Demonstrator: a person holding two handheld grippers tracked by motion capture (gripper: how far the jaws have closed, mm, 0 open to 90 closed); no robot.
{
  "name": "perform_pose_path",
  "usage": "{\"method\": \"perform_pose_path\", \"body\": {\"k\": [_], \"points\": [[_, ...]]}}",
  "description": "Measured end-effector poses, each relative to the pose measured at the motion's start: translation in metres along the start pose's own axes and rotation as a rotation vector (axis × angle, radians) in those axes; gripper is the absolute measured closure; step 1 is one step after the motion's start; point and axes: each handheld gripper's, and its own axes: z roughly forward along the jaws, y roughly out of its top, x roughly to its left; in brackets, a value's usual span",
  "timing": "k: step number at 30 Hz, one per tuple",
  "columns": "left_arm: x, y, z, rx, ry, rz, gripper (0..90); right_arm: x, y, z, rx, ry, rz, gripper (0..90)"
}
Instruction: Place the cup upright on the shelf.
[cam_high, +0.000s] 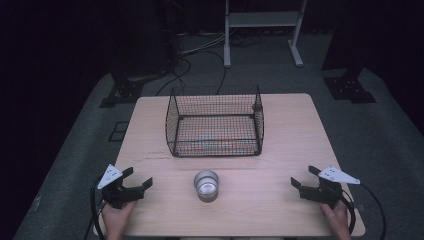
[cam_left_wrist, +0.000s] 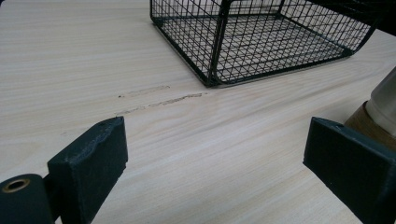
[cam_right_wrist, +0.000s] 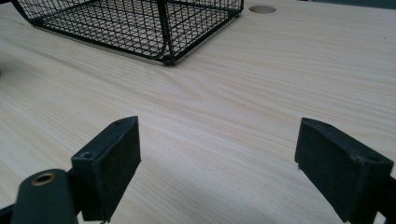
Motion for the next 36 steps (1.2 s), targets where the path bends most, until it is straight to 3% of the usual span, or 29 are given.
{"method": "perform_pose_path", "body": {"k": [9,18,36], "points": [[-0.003,0.002,-0.001,-0.015,-0.018,0.011,5.2,0.0,0.0,0.0,-0.003,0.004,-0.003,13.6],[-0.01,0.006,-0.003,-0.051,-0.08,0.033,5.2,0.0,0.0,0.0,-0.002,0.0,-0.005,13.6],[-0.03,0.013,0.002,-0.056,-0.138,0.095,3.7,0.001,0.0,0.0,-0.003,0.003,-0.015,13.6]]}}
